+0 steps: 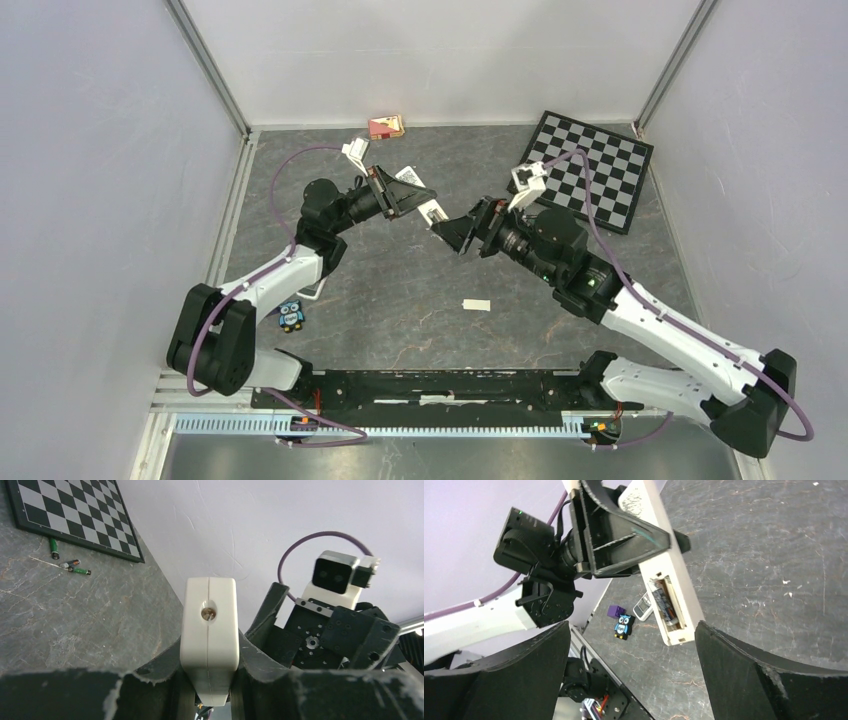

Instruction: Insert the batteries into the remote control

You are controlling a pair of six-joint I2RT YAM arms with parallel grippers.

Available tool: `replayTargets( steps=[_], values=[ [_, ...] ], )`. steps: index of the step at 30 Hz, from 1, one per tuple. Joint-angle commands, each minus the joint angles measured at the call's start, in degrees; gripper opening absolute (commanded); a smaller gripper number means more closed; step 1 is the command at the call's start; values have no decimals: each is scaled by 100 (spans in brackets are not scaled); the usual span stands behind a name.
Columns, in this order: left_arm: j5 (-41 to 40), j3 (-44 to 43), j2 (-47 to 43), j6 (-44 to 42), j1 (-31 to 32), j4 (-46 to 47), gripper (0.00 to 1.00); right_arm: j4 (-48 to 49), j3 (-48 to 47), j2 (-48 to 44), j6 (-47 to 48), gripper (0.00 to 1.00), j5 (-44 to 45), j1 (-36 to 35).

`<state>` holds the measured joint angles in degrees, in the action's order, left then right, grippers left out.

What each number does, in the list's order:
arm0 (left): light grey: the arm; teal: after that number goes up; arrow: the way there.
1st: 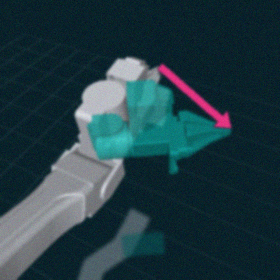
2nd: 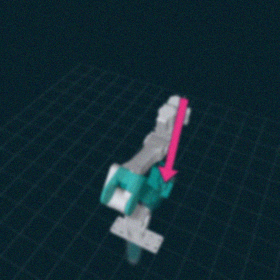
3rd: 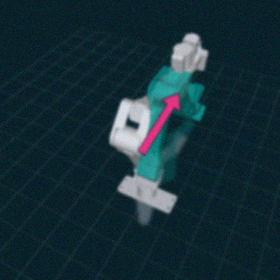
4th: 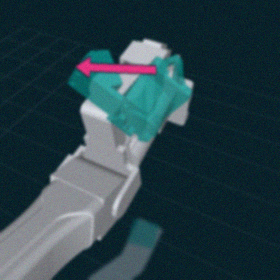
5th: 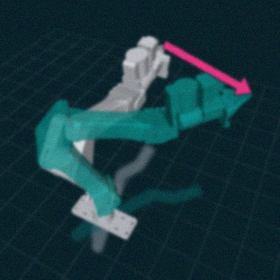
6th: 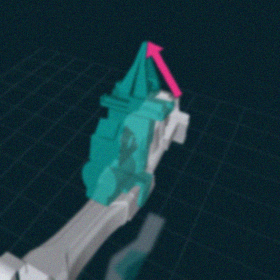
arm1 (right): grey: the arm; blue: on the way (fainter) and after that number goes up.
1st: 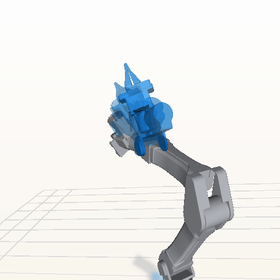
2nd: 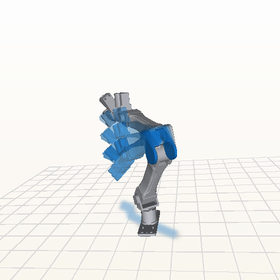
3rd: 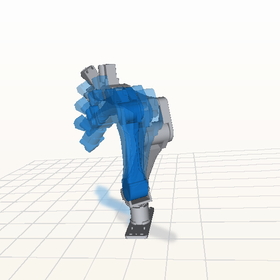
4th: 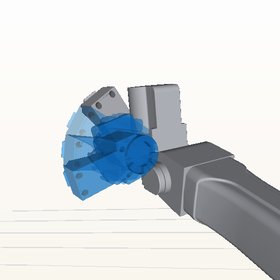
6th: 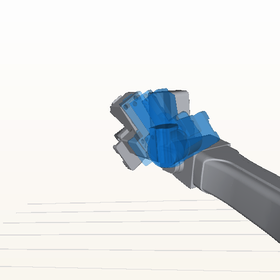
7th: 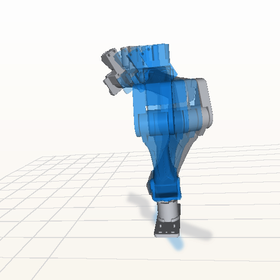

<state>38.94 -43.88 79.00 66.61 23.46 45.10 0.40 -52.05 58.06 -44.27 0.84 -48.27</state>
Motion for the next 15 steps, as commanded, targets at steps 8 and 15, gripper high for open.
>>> replayTargets(
  steps=[8,15],
  values=[
    [-175,-127,-202,-7,-15,609,2,1403,934,-278,-1777,98,593,2],
    [-86,-32,-63,509,-4,1362,2,2455,1198,290,-2772,98,276,-3]
  ],
)
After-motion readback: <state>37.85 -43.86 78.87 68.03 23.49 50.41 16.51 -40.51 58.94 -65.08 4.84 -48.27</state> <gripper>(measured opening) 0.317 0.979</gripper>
